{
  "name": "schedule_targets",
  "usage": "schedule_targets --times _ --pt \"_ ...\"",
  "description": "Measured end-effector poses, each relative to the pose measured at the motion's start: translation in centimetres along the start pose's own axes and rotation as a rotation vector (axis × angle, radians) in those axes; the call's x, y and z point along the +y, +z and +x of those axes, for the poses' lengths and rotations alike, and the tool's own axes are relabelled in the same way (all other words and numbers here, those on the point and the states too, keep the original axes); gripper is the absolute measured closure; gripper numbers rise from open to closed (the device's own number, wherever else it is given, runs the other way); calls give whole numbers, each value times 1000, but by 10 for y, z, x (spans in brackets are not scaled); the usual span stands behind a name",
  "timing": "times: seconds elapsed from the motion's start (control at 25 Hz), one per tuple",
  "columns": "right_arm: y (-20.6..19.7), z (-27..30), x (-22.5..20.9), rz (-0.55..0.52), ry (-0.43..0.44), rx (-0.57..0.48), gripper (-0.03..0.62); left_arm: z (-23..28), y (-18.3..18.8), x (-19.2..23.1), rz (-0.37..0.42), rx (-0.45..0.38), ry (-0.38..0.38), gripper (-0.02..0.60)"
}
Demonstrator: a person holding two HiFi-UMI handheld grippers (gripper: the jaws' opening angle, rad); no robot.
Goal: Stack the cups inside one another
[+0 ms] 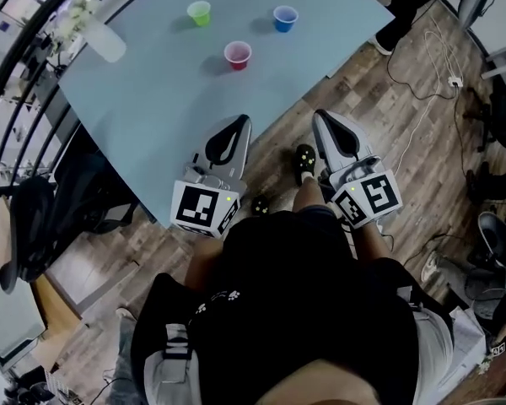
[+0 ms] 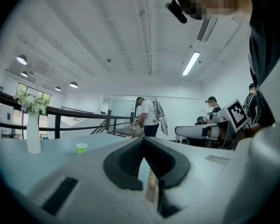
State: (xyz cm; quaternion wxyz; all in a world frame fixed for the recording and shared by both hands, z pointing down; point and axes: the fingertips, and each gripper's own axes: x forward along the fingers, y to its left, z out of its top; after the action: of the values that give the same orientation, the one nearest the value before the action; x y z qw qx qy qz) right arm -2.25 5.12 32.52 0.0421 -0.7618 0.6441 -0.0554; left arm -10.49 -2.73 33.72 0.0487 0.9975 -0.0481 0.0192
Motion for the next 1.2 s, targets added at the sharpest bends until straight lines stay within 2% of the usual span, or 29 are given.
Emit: schedule_targets --times 0.56,0.8,1.2 --pt "5 97 -53 8 274 17 582 40 10 53 26 -11 307 592" --pt "8 127 -78 11 333 19 582 64 13 64 35 -14 369 592" --pt "16 172 -123 3 370 34 582 109 22 91 39 3 438 592"
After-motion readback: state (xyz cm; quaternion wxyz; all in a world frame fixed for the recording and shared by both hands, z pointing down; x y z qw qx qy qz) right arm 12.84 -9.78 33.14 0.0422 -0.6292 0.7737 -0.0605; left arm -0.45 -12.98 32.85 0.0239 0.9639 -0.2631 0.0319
